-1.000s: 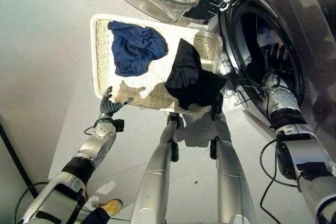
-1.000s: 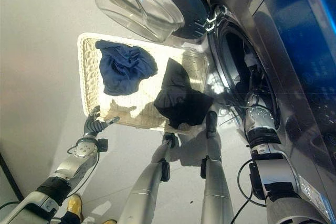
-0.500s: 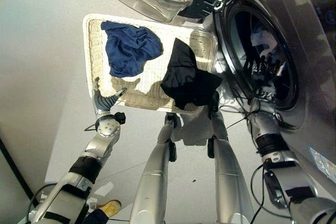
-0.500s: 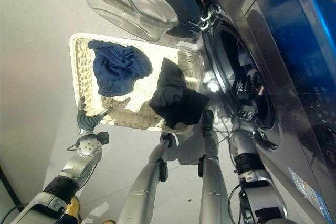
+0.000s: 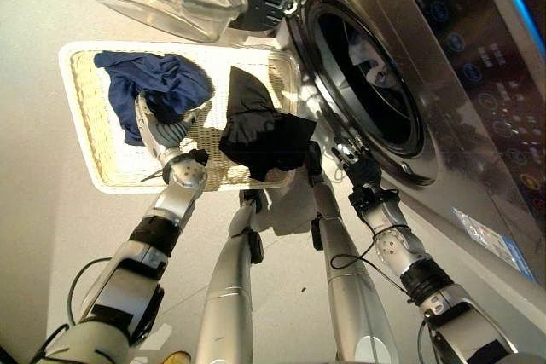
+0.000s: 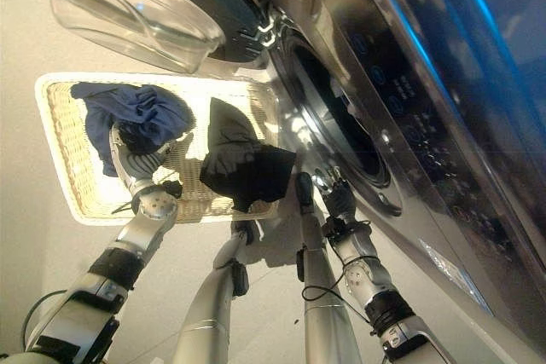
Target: Put the clothes into the washing machine.
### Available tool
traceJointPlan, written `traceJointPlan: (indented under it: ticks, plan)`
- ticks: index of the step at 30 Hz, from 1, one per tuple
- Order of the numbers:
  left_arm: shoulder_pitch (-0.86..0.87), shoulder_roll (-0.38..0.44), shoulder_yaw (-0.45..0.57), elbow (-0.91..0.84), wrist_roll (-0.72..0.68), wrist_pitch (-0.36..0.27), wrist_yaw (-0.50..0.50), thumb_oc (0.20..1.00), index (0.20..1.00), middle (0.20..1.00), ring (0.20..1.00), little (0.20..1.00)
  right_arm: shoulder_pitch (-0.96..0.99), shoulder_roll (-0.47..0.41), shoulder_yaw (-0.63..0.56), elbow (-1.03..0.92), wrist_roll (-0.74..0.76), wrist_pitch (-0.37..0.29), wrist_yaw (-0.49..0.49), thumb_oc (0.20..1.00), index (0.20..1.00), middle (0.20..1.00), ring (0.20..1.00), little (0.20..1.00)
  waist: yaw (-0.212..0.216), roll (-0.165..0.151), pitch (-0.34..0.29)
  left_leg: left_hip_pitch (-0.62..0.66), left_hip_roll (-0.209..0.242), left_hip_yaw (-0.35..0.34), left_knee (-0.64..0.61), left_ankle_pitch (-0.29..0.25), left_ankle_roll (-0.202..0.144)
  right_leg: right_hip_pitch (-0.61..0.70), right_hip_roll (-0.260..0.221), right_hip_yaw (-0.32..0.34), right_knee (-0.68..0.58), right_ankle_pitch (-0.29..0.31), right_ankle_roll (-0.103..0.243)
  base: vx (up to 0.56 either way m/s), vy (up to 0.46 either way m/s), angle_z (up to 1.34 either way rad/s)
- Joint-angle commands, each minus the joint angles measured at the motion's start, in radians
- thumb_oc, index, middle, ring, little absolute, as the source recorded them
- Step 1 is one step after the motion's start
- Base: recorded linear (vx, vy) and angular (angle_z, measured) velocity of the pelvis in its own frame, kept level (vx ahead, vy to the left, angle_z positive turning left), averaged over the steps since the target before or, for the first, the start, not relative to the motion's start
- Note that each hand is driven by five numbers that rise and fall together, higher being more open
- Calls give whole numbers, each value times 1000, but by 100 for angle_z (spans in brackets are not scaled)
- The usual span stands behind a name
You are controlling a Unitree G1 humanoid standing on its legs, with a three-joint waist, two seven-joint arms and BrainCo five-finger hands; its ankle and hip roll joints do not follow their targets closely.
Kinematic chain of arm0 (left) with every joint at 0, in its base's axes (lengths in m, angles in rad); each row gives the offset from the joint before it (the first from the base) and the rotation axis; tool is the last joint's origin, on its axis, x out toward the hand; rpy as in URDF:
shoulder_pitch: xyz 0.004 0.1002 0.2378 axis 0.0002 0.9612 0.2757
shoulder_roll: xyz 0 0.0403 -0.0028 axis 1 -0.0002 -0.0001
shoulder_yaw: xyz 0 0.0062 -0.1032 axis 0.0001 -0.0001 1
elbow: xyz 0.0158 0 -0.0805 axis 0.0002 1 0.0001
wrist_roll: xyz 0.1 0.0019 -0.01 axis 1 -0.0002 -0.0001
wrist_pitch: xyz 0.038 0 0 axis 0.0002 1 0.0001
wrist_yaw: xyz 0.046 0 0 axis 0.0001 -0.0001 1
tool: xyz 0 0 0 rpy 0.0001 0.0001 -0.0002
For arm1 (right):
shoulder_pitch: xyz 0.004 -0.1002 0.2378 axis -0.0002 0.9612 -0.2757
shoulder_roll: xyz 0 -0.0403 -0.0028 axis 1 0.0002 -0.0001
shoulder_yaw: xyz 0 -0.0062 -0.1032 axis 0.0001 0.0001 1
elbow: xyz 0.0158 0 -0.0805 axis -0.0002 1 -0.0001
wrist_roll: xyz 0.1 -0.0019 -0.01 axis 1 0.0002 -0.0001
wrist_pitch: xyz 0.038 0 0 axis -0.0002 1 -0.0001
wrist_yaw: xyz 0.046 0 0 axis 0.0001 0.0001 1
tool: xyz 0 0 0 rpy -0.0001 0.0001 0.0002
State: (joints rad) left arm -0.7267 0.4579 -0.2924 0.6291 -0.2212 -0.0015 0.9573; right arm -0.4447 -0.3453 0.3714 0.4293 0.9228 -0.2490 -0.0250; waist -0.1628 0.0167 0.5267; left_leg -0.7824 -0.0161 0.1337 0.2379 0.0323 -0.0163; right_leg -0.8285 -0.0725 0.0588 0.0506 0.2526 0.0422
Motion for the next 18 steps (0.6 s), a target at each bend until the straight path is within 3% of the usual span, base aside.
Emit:
traceJointPlan:
  ticks: [1, 7, 10, 16, 17, 18]
  plan:
    - [-44, 65, 50, 51, -51, 36, 54, 1000, 1000, 1000, 1000, 1000, 10, -24, 14, -92, -43, 15, 40, 1000, 1000, 1000, 1000, 1000, 8, -9, -7, 14, -15, -10, -89, 132, -36, 10, 78, -36, 81, -57, 10, 27, 84, -14]
    - [-207, 142, 32, 236, -115, 200, 117, 1000, 1000, 1000, 1000, 1000, 45, -52, 44, -146, -4, 27, 87, 1000, 1000, 1000, 1000, 1000, -53, -47, -7, -14, -7, 32, -48, 97, -41, -34, 82, -11, 73, -45, 17, 13, 100, -14]
    - [-246, 157, 29, 286, -143, 233, 143, 1000, 1000, 1000, 1000, 1000, 55, -60, 48, -162, -9, 17, 102, 1000, 1000, 1000, 1000, 1000, -70, -56, -7, -25, -4, 38, -39, 87, -42, -48, 82, -1, 68, -41, 21, 13, 69, -5]
    - [-329, 200, 3, 394, -136, 380, 175, 1000, 1000, 1000, 1000, 1000, 63, -74, 43, -211, 13, 15, 119, 1000, 1000, 1000, 1000, 1000, -97, -84, -7, -58, -1, 36, -12, 60, -39, -86, 85, 16, 58, -24, 25, 11, 9, -6]
    - [-338, 213, 1, 407, -154, 380, 169, 780, 780, 780, 780, 780, 64, -75, 49, -216, 12, 8, 116, 1000, 1000, 1000, 1000, 1000, -98, -89, -7, -66, 0, 32, -8, 57, -40, -93, 86, 19, 58, -23, 25, 10, -30, -6]
    - [-341, 219, 1, 415, -159, 375, 160, 485, 485, 485, 485, 485, 64, -75, 50, -220, 9, 7, 115, 1000, 1000, 1000, 1000, 1000, -97, -90, -7, -69, 0, 29, -9, 57, -40, -96, 87, 19, 58, -22, 25, 12, -41, -6]
